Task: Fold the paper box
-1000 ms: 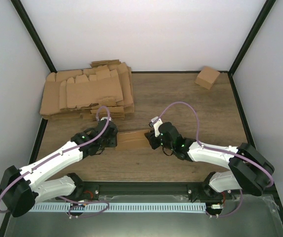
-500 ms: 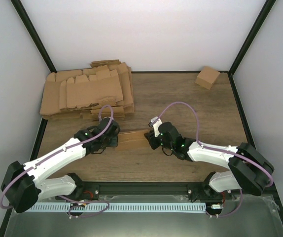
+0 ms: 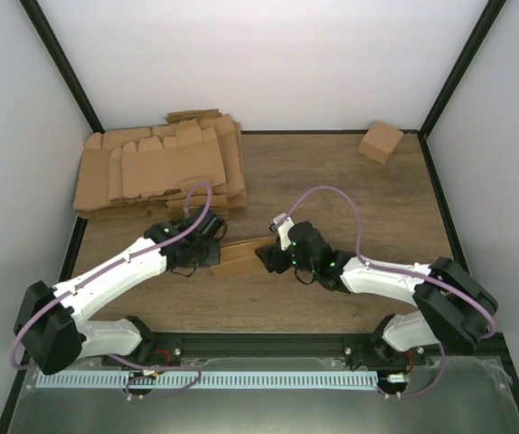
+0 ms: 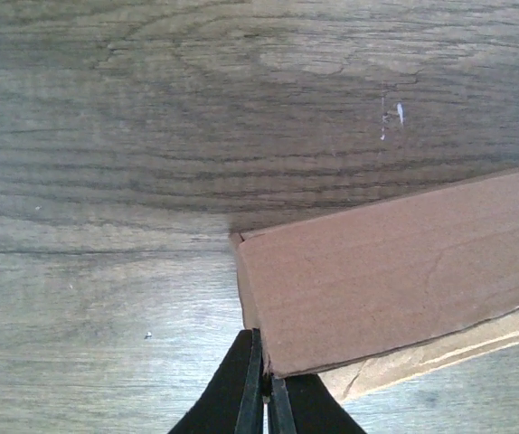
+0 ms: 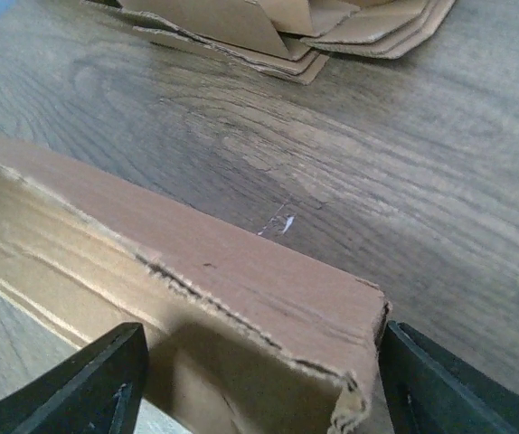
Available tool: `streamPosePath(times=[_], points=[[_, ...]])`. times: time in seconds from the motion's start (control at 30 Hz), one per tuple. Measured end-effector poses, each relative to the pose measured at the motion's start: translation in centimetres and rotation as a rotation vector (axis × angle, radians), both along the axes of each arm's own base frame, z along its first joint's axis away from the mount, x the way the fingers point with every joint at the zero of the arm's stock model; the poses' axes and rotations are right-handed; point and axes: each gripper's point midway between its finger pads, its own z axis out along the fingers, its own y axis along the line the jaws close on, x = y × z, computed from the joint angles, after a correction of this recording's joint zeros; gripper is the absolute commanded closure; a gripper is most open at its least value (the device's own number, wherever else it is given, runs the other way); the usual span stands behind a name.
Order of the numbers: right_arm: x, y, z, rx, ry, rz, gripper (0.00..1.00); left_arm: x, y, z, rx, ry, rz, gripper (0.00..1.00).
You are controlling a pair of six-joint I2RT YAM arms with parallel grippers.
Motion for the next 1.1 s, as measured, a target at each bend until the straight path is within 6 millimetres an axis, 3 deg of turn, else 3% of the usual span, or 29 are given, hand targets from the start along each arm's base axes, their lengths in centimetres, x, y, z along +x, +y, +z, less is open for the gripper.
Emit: streamPosePath(times=[0.6, 1.1], points=[[0.21, -0.10, -0.36, -0.008, -0.021, 0.008, 0.38, -0.95, -0.72, 0.54, -0.103, 0.161, 0.036, 0.96], [0.44, -0.05, -0.37, -0.018, -0.044, 0.013, 0.39, -0.91, -0.74, 0.91, -0.189, 0.261, 0.042, 0.96]])
